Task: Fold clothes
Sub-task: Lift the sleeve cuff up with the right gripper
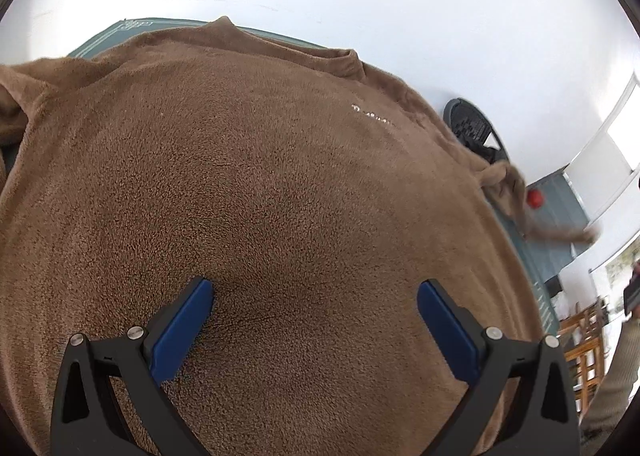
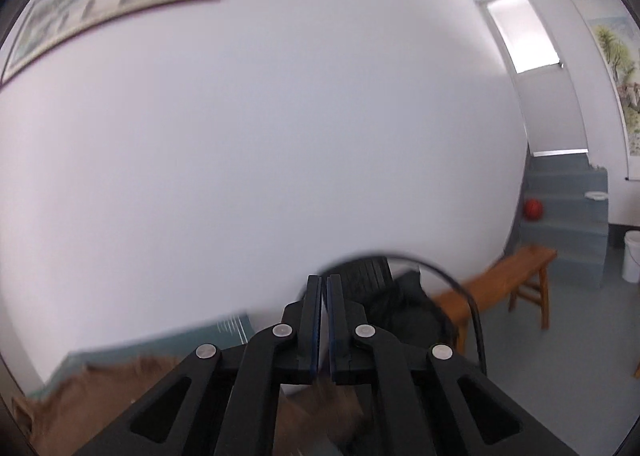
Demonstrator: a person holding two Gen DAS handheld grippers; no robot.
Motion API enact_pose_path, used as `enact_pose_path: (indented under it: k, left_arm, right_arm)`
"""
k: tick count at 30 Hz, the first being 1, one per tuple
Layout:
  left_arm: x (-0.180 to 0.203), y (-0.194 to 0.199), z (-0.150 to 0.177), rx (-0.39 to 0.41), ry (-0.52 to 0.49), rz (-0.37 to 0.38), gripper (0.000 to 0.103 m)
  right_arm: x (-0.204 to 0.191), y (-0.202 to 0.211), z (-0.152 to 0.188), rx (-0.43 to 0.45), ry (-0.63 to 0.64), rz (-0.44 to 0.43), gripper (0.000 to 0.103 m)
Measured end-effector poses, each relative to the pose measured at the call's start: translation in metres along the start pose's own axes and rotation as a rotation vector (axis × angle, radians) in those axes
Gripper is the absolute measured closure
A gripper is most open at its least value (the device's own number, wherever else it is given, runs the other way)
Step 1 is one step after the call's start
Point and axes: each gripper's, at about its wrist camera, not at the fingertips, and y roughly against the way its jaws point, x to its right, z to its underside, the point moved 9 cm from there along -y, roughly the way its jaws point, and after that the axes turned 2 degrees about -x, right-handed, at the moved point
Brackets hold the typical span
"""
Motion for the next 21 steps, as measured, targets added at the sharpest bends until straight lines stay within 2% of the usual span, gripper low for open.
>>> enact_pose_path:
  k: [1, 6, 8, 9, 10, 11, 13, 21]
  left_arm:
    - [-0.001, 0.001, 0.0, 0.004, 0.009, 0.014, 0.001]
    - [-0.004, 0.004, -0.002, 0.019, 0.041, 0.063, 0.0]
    - [-0.004, 0.004, -0.002, 0.021, 0.046, 0.072, 0.001]
    - [-0.004, 0.005, -0.002, 0.022, 0.047, 0.074, 0.0]
    - [-0.004, 0.005, -0.003, 0.022, 0.048, 0.076, 0.001]
    - [-0.003, 0.005, -0.003, 0.02, 0.049, 0.076, 0.001]
    - [-0.002, 0.005, -0.004, 0.018, 0.043, 0.069, 0.001]
    - [0.0, 0.008, -0.004, 0.013, 0.029, 0.048, 0.001]
  right_arm:
    - [-0.002, -0.003, 0.001, -0.015, -0.015, -0.018, 0.1]
    - [-0.002, -0.027, 0.053, -0.201, -0.135, -0.123, 0.097]
    - [-0.002, -0.036, 0.074, -0.275, -0.183, -0.165, 0.083]
    - [-0.002, -0.04, 0.084, -0.312, -0.207, -0.185, 0.055]
    - [-0.003, -0.044, 0.094, -0.349, -0.231, -0.206, 0.02]
    - [-0.003, -0.048, 0.104, -0.387, -0.256, -0.227, 0.013]
    - [-0.002, -0.056, 0.123, -0.456, -0.311, -0.258, 0.012]
    - [0.018, -0.091, 0.189, -0.687, -0.597, -0.272, 0.012]
